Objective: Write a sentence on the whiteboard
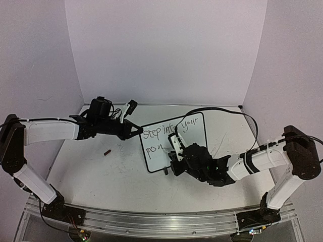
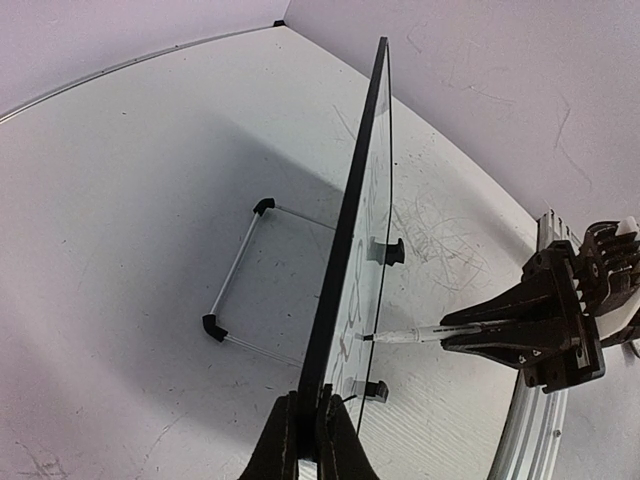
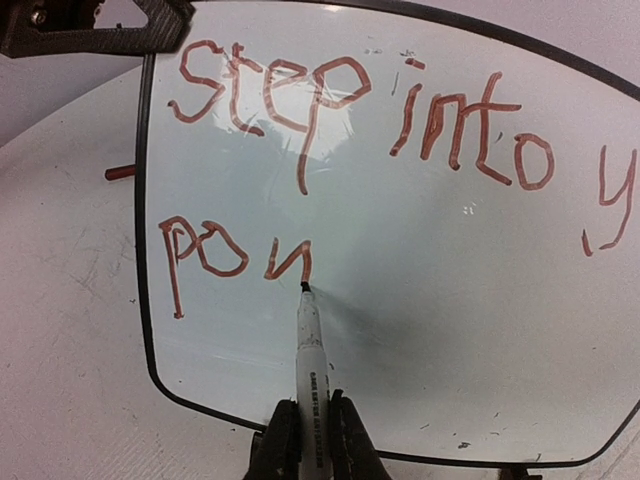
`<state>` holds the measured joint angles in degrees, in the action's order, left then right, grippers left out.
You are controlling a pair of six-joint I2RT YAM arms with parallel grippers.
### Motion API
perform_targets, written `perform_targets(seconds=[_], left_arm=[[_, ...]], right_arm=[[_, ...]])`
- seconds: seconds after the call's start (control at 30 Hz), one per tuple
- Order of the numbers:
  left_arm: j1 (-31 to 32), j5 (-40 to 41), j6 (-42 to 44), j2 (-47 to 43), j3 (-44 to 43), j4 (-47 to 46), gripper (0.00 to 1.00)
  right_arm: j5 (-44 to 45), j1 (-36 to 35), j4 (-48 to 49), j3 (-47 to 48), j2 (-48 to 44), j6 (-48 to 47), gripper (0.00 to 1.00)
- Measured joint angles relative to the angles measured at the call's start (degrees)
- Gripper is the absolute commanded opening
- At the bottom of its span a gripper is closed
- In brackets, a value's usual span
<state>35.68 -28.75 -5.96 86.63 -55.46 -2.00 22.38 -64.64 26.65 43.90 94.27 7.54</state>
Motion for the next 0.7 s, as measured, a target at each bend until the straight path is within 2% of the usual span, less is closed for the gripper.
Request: perform_targets(seconds=[0.7], left_arm=[[0.0,0.2,0.0,0.0,0.0,0.0,0.00]], right_arm=[[3.0,0.4,0.4,0.5,-0.5,-1.8,0.00]])
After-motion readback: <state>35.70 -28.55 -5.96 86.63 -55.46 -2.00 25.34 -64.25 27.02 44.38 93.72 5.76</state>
